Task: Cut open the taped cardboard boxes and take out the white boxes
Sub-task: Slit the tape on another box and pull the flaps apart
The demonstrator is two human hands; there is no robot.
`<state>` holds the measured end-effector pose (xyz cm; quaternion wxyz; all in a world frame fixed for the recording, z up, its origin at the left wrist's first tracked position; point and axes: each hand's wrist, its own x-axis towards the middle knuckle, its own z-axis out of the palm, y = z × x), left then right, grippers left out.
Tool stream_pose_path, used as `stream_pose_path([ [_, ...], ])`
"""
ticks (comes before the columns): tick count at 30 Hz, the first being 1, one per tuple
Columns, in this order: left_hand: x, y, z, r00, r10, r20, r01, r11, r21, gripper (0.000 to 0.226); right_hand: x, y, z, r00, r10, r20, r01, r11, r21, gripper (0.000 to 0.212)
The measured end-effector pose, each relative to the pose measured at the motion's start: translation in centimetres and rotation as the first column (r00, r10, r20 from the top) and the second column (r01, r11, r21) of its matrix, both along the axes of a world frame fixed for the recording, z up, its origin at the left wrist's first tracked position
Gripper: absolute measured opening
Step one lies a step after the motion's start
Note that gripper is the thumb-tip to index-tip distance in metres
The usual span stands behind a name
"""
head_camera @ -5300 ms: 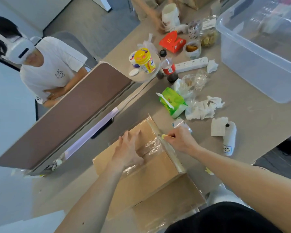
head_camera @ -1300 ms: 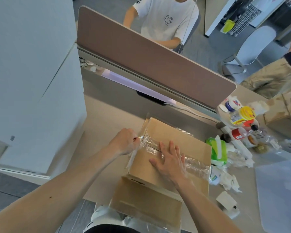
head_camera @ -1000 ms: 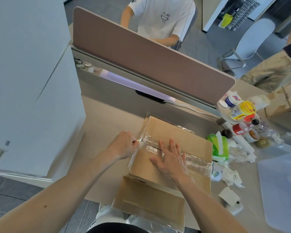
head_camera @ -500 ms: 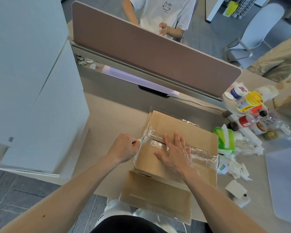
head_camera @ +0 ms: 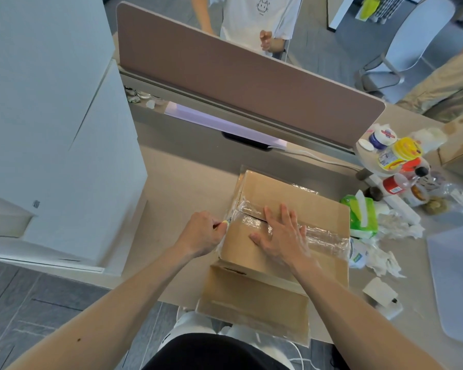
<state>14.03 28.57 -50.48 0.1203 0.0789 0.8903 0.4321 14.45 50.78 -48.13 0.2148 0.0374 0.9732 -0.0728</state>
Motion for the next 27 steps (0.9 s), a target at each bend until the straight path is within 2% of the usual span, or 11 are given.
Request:
stream_pose_path([
  [5, 1.1, -0.8, -0.3, 0.998, 0.014, 0.061, -0.016, 0.999, 0.038, 0.052, 0.0, 0.1, 0.0, 1.0, -0.002, 0.004, 0.002, 1.0, 0.001, 0.085],
  [8, 2.4, -2.0, -0.5, 0.99, 0.072, 0.118, -0.081, 0.994, 0.07, 0.048, -0.1, 0.1, 0.0, 1.0, -0.004, 0.003, 0.004, 1.0, 0.003, 0.084],
  [10, 3.4, -3.2, -1.9, 0.955, 0.188, 0.228, -0.211, 0.974, 0.081, 0.04, 0.0, 0.1, -0.1, 1.0, 0.001, -0.001, -0.001, 1.0, 0.005, 0.085],
  [12, 4.3, -4.4, -3.6, 0.903, 0.245, 0.353, -0.272, 0.962, 0.029, 0.039, 0.1, 0.2, -0.2, 1.0, 0.004, -0.013, -0.004, 1.0, 0.003, 0.085],
  [17, 5.6, -7.0, -8.9, 0.806, 0.195, 0.559, -0.17, 0.981, -0.097, 0.032, 0.3, 0.3, -0.1, 0.999, 0.002, -0.033, -0.003, 1.0, -0.013, 0.085],
  [21, 6.8, -9.4, -14.4, 0.77, 0.19, 0.609, -0.118, 0.981, -0.157, 0.029, 0.5, 0.4, -0.2, 0.999, -0.002, -0.048, 0.001, 1.0, -0.023, 0.085],
  [27, 7.3, -8.3, -10.6, 0.779, 0.284, 0.559, -0.142, 0.948, -0.285, 0.017, 0.5, 0.6, -0.2, 0.999, -0.001, -0.053, 0.0, 1.0, -0.027, 0.084],
])
